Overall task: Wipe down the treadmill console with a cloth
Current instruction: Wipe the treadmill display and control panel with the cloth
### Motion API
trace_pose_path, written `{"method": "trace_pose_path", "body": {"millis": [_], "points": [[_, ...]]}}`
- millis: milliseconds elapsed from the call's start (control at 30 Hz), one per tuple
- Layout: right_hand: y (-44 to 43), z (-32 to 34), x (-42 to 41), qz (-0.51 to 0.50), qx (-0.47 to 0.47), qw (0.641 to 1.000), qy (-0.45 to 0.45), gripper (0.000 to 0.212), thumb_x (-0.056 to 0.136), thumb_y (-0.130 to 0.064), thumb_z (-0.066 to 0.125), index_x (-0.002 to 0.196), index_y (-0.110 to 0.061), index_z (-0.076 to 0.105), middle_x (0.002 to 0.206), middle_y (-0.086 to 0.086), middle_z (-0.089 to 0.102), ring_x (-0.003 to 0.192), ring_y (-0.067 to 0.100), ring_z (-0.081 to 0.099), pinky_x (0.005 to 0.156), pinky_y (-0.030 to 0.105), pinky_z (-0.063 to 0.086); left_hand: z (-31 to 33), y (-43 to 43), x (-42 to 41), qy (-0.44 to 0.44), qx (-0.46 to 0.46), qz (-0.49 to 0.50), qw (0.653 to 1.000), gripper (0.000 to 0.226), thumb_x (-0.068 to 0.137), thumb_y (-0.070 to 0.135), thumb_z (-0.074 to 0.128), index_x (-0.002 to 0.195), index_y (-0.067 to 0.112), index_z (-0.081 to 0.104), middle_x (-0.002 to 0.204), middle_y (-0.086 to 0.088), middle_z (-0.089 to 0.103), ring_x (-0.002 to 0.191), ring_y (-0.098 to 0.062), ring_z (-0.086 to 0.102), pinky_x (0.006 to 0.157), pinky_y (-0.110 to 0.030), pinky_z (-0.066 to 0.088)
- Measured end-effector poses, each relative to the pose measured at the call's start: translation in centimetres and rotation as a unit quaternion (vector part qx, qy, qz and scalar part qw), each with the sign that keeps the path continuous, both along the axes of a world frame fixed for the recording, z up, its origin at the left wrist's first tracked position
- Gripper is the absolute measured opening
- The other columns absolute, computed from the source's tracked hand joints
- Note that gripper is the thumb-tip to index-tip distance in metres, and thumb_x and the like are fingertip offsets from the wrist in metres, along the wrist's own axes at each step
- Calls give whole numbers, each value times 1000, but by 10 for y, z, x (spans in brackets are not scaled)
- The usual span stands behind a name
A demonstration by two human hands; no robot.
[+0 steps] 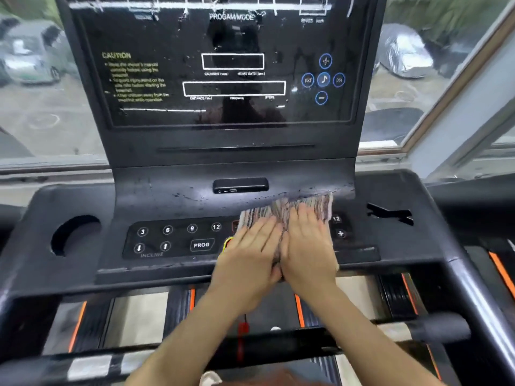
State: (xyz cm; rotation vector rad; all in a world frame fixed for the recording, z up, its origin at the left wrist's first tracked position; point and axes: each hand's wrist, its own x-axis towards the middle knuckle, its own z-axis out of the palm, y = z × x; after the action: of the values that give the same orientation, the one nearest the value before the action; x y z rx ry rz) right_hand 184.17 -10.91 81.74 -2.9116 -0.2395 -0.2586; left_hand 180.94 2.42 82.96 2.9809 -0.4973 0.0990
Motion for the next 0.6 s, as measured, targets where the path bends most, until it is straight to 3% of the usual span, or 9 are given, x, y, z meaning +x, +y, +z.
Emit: {"method": "trace_pose_path", "body": {"millis": [100, 167, 267, 367, 433, 500, 600], "points": [[66, -3, -17, 75, 27, 997, -24, 50, 93, -23, 37, 134, 1, 53, 142, 19, 49, 136, 30, 42, 117, 41, 19, -4, 62, -24, 6, 52, 27, 998, 71, 80, 47, 43, 138, 6, 48, 144, -11, 47, 135, -24, 43, 111, -43, 27], [111, -5, -28, 109, 31, 993, -30, 49, 90, -22, 44, 131, 2, 56, 138, 19, 53, 134, 30, 45, 116, 41, 22, -5, 106, -42, 9, 59, 56, 997, 70, 81, 45, 42, 137, 4, 49, 143, -13, 48, 134, -26, 44, 109, -44, 29], [163, 0, -42, 167, 30, 985, 8, 54, 89, -31, 38, 130, -3, 59, 137, 15, 55, 132, 27, 48, 116, 40, 28, -4, 157, -67, 26, 60, 108, 992, 69, 85, 46, 39, 140, 6, 46, 147, -11, 44, 136, -25, 41, 110, -42, 29], [153, 8, -38, 182, 27, 983, -2, 53, 89, -38, 43, 127, -6, 62, 135, 12, 58, 130, 26, 50, 112, 46, 36, -8, 172, -67, 15, 51, 116, 992, 68, 88, 48, 37, 140, 4, 45, 147, -14, 43, 135, -30, 40, 110, -46, 31], [117, 13, -31, 147, 12, 989, 4, 63, 89, -48, 46, 133, -4, 55, 140, 15, 52, 139, 30, 36, 115, 47, 29, -8, 156, -54, -10, 26, 92, 995, 67, 89, 47, 39, 138, 2, 47, 145, -17, 44, 133, -33, 42, 109, -50, 33], [77, 24, -28, 61, -59, 994, 71, 85, 87, -67, 25, 148, -8, 34, 156, 12, 29, 148, 25, 15, 121, 42, 11, -8, 125, -42, -42, -5, 38, 998, 65, 89, 46, 43, 136, 2, 50, 143, -15, 48, 132, -31, 45, 109, -51, 34], [70, 22, -29, -38, -52, 993, 102, 92, 82, -64, 3, 153, -6, 17, 161, 14, 11, 149, 25, 5, 120, 38, -2, -5, 96, -32, -18, -11, 5, 1000, 68, 88, 50, 36, 140, 8, 47, 146, -9, 45, 135, -24, 42, 111, -47, 33]]}}
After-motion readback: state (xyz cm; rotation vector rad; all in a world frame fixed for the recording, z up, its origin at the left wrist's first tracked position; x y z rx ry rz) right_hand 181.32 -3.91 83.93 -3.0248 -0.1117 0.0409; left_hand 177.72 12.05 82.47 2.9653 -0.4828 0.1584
